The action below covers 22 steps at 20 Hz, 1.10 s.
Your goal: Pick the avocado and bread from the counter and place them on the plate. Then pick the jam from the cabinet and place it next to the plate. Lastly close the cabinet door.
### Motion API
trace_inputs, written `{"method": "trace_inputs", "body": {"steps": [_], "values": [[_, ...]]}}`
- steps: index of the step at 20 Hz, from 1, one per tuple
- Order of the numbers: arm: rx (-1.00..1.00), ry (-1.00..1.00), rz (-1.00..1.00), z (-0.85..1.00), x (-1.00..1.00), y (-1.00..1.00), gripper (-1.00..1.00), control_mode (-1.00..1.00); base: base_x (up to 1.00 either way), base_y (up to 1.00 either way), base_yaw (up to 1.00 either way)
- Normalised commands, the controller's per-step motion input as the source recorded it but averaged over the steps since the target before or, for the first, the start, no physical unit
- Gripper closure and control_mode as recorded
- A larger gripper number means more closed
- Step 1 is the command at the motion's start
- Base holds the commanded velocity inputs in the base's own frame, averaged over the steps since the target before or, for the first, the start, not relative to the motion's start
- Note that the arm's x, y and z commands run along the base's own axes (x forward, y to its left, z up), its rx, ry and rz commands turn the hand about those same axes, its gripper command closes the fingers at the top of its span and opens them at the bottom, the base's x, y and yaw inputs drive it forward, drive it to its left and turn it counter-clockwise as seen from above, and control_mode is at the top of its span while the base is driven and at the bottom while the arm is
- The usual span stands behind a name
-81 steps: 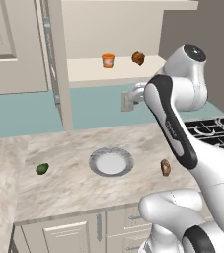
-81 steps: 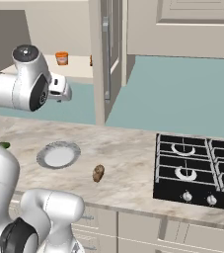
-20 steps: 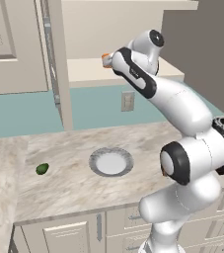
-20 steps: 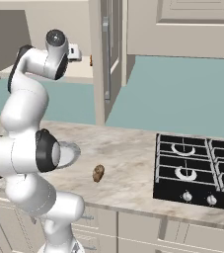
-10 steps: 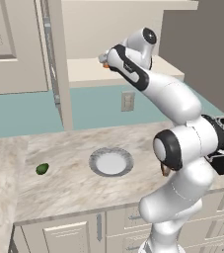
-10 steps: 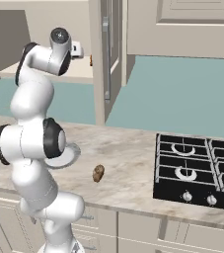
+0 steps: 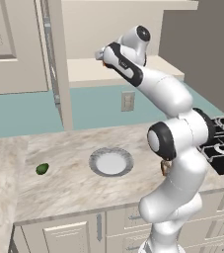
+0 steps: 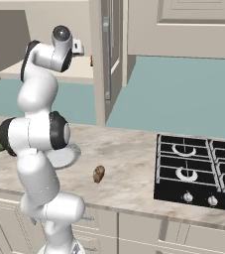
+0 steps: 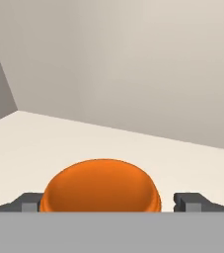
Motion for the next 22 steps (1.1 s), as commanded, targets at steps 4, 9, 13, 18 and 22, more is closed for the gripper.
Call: {"method": "trace_inputs", "body": {"steps": [4,9,13,18,22], "values": [[-0.01,0.0,0.0,0.0,0.23,0.14,1.0,-1.0,0.0,0.0,0.0],[0.0,-0.02,0.0,0.0,0.13,0.09,1.0,-1.0,0.0,0.0,0.0],[0.0,-0.09,0.05,0.0,-0.01,0.0,1.0,-1.0,0.0,0.0,0.0],[0.0,-0.15,0.09,0.0,-0.26,-0.01,1.0,-1.0,0.0,0.0,0.0],[0.0,-0.2,0.12,0.0,-0.46,-0.01,1.0,-1.0,0.0,0.0,0.0]]}}
